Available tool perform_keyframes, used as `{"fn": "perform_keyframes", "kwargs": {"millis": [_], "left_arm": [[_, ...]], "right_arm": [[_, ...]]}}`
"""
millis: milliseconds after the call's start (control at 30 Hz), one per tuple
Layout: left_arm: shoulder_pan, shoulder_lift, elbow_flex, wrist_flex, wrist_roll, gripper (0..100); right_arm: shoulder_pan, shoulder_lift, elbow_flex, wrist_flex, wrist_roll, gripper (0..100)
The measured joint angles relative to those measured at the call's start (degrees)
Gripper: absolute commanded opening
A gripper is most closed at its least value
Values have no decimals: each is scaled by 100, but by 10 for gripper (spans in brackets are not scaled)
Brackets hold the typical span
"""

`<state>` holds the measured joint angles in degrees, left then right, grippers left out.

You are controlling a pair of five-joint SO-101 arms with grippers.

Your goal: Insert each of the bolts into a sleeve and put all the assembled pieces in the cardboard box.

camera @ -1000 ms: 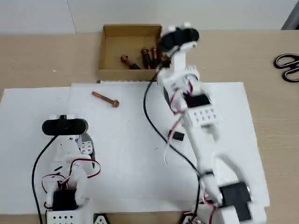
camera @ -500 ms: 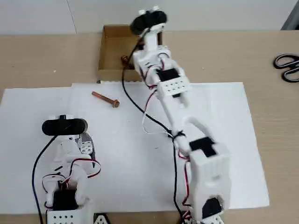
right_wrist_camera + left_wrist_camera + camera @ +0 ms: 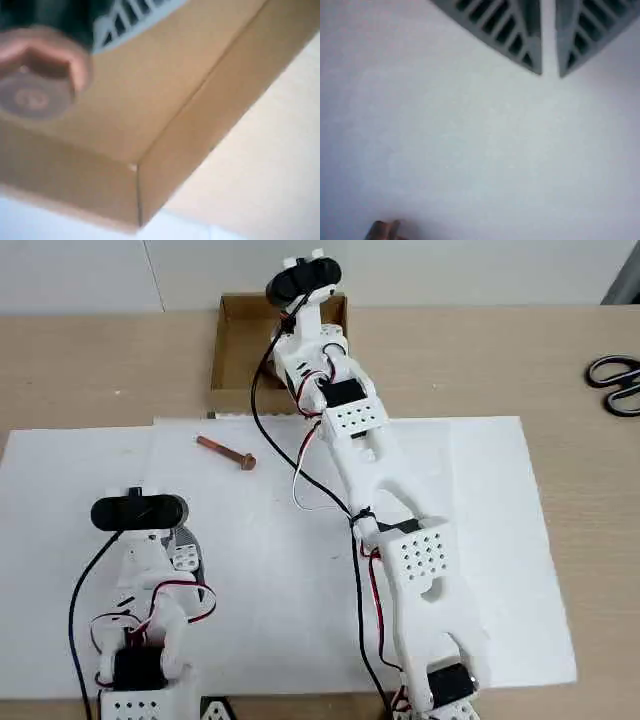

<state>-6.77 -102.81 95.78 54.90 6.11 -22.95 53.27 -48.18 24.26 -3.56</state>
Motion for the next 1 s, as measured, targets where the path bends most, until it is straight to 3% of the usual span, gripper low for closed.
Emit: {"fn": "perform_keyframes", "kwargs": {"millis": [67, 233, 300, 667, 1000], "left_arm": [[0, 0, 0, 0, 0, 6], [0, 0, 0, 0, 0, 6], [0, 0, 0, 0, 0, 6], [0, 0, 0, 0, 0, 6], [0, 0, 0, 0, 0, 6]], "right_arm": [[0, 18, -35, 0, 0, 26], [0, 18, -44, 308, 0, 261], [0, 18, -53, 545, 0, 300], [88, -246, -185, 1064, 0, 231], [255, -1160, -185, 3701, 0, 158]]}}
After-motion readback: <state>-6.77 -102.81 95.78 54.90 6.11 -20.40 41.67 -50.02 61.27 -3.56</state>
